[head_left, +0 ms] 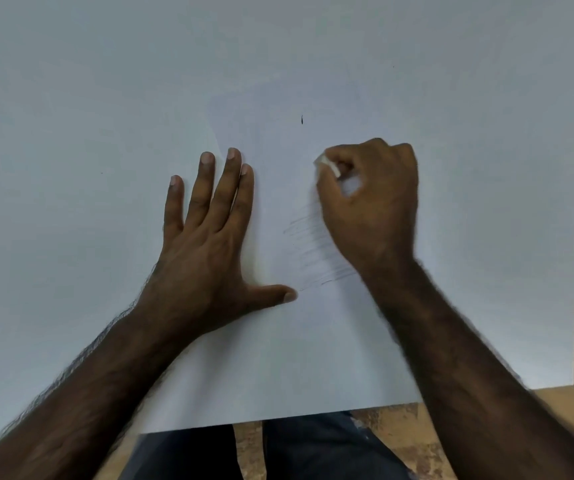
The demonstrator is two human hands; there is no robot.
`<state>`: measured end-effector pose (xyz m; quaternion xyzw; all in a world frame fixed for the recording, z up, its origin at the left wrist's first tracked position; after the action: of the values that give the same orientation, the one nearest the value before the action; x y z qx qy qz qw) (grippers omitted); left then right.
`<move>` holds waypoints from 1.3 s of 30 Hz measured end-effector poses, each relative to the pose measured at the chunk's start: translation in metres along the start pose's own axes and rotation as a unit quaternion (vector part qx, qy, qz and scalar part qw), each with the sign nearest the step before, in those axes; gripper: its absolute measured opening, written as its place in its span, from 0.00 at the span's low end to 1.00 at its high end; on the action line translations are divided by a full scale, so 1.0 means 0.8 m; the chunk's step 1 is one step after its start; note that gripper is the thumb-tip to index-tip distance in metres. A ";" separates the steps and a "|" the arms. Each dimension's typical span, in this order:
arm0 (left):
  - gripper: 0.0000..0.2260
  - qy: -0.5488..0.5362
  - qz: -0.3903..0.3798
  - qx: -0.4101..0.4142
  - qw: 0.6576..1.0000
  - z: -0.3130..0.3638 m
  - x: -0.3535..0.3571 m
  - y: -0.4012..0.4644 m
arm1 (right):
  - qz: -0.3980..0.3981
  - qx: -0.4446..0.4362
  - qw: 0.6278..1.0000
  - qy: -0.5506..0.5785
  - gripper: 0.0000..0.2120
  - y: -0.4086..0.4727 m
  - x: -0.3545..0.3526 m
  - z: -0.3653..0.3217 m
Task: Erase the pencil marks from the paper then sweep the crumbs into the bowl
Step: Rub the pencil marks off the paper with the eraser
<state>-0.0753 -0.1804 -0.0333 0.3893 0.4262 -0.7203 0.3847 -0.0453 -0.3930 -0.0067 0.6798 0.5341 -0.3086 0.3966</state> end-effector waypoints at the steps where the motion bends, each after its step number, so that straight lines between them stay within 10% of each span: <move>1: 0.66 -0.002 0.001 0.002 1.000 0.000 -0.001 -0.001 | 0.011 0.017 1.000 0.010 0.03 -0.002 -0.006 0.008; 24: 0.62 -0.011 -0.017 0.007 1.000 0.008 -0.005 -0.002 | -0.081 -0.097 0.992 0.008 0.05 -0.064 0.007 -0.044; 30: 0.65 -0.008 -0.035 0.004 0.999 0.006 -0.005 0.000 | 0.011 0.040 0.998 -0.044 0.03 -0.013 -0.013 -0.001; 39: 0.64 -0.008 -0.026 0.010 1.000 0.005 -0.003 -0.001 | -0.004 -0.002 0.997 -0.076 0.03 -0.038 0.001 -0.030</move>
<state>-0.0755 -0.1833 -0.0294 0.3760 0.4258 -0.7373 0.3657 -0.0744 -0.3683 -0.0018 0.6514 0.5058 -0.3603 0.4360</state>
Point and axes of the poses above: each hand's wrist, its own y-axis towards the middle knuckle, its own x-axis out of the palm, z = x × y, the point moved 3 cm from there along y, towards the middle knuckle, and after that the axes turned 6 degrees about -x, right-handed, at the moved point
